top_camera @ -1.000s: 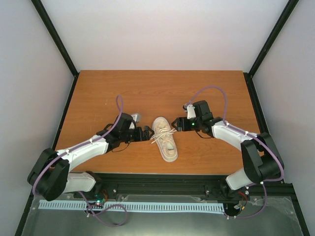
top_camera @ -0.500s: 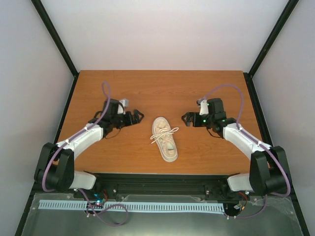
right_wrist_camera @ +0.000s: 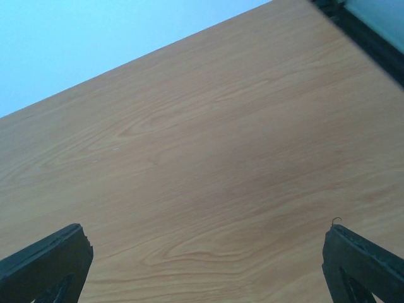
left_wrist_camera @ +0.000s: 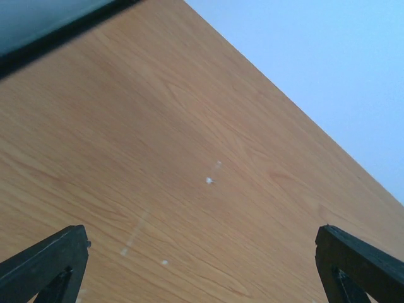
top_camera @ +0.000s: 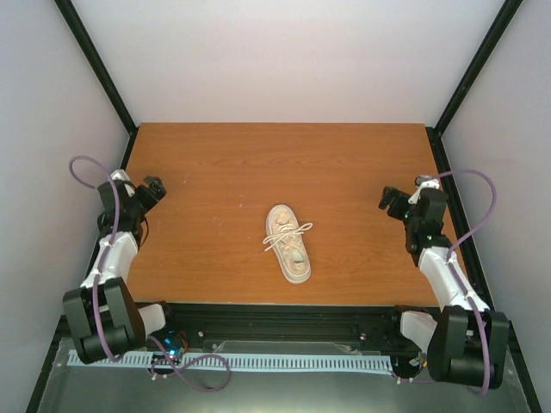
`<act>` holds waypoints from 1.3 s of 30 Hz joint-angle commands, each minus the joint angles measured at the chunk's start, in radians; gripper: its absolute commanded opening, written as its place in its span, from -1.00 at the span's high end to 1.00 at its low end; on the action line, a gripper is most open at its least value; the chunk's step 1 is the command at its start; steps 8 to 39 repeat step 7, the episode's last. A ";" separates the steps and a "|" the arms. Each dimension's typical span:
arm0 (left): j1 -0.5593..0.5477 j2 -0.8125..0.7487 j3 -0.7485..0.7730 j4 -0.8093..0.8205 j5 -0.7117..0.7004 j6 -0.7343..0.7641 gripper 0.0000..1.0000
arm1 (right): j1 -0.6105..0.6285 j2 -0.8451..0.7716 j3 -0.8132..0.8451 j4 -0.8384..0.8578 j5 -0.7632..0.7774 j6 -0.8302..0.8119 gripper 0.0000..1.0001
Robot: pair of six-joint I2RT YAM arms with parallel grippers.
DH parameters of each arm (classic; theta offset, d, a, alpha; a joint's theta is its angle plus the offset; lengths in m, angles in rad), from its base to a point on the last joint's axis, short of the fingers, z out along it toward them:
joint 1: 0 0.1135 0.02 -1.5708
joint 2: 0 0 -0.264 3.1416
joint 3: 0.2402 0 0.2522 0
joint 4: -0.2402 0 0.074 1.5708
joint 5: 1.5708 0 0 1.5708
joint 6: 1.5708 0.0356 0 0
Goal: Tie the shoes
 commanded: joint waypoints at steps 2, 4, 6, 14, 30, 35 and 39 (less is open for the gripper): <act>-0.003 -0.032 -0.148 0.222 -0.250 0.102 -1.00 | -0.002 -0.062 -0.166 0.305 0.261 -0.022 -1.00; -0.004 -0.010 -0.170 0.260 -0.242 0.121 -1.00 | -0.004 -0.051 -0.196 0.365 0.300 -0.041 -1.00; -0.007 0.013 -0.176 0.288 -0.228 0.129 -1.00 | -0.002 -0.028 -0.207 0.396 0.324 -0.056 -1.00; -0.010 0.024 -0.176 0.298 -0.231 0.132 -1.00 | -0.003 -0.016 -0.213 0.417 0.330 -0.061 -1.00; -0.010 0.024 -0.176 0.298 -0.231 0.132 -1.00 | -0.003 -0.016 -0.213 0.417 0.330 -0.061 -1.00; -0.010 0.024 -0.176 0.298 -0.231 0.132 -1.00 | -0.003 -0.016 -0.213 0.417 0.330 -0.061 -1.00; -0.010 0.024 -0.176 0.298 -0.231 0.132 -1.00 | -0.003 -0.016 -0.213 0.417 0.330 -0.061 -1.00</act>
